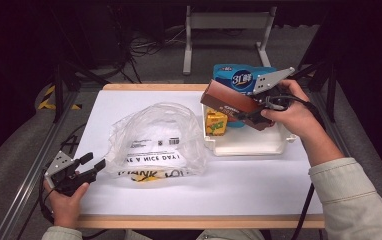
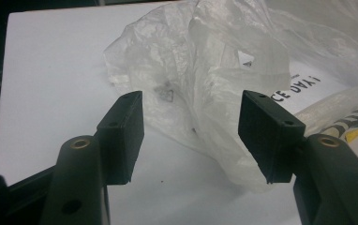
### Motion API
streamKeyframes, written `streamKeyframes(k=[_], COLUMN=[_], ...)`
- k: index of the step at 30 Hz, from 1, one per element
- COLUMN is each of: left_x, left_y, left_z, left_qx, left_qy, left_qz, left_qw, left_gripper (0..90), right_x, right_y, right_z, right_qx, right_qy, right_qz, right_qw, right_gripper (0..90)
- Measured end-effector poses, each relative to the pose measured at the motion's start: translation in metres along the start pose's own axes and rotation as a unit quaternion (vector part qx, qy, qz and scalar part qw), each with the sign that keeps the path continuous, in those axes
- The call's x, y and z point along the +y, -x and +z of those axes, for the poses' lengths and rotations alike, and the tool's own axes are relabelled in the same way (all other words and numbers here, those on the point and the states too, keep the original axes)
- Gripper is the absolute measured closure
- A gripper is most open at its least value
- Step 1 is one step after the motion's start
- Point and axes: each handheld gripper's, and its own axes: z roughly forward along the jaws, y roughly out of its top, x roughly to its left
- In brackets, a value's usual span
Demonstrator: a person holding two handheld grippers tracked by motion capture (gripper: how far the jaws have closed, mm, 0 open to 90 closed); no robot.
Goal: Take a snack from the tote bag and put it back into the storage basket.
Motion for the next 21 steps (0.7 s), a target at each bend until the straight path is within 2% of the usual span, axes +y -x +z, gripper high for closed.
streamKeyframes(k=[13,21], left_x=[-0.005,-0.005], left_y=[-0.001,-0.001], left_z=[-0.009,-0.009], left_qx=[0.012,0.013], left_qy=[0.0,-0.002], left_qz=[-0.006,-0.005], left_qw=[0.9999,0.9999], left_gripper=[41.0,41.0], right_x=[-0.026,-0.04], right_y=[0.01,0.011], right_z=[0.0,0.008], right_qx=[0.007,0.022], right_qy=[-0.014,-0.031], right_qz=[-0.003,-0.014], right_qw=[0.9999,0.9992], right_gripper=[41.8,41.8])
